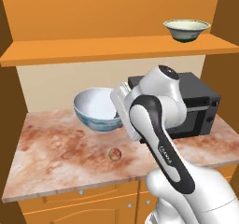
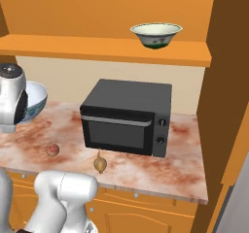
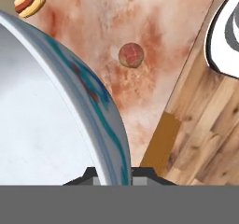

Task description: Pick both bowls and place them on the counter. Then place the peach in one bowl and place the onion in the other bowl.

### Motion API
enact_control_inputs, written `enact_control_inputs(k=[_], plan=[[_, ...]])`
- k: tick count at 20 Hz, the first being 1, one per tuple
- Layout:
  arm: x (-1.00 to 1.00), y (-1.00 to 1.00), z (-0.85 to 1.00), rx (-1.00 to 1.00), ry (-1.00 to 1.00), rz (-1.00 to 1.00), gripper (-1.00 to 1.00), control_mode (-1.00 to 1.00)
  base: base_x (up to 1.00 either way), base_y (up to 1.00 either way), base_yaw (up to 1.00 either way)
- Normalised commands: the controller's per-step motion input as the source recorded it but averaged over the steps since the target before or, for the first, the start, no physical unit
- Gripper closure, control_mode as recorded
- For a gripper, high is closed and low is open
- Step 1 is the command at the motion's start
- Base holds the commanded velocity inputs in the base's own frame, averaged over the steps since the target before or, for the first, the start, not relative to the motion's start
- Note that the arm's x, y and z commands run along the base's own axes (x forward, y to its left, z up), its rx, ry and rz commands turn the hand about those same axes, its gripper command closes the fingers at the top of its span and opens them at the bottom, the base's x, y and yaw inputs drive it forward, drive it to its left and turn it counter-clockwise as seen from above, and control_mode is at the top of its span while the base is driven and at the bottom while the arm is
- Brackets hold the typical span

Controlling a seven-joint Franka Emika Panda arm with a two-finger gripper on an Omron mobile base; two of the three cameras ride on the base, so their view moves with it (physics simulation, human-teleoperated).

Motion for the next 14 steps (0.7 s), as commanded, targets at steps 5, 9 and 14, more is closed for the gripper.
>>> enact_control_inputs(k=[5,9,14], plan=[[0.53,0.25,-0.47,0.0,0.06,0.0,1.0,-1.0,0.0,0.0,0.0],[0.6,0.29,-0.48,0.0,0.07,0.0,1.0,-1.0,0.0,0.0,0.0],[0.68,0.33,-0.49,0.0,0.06,0.0,1.0,-1.0,0.0,0.0,0.0]])
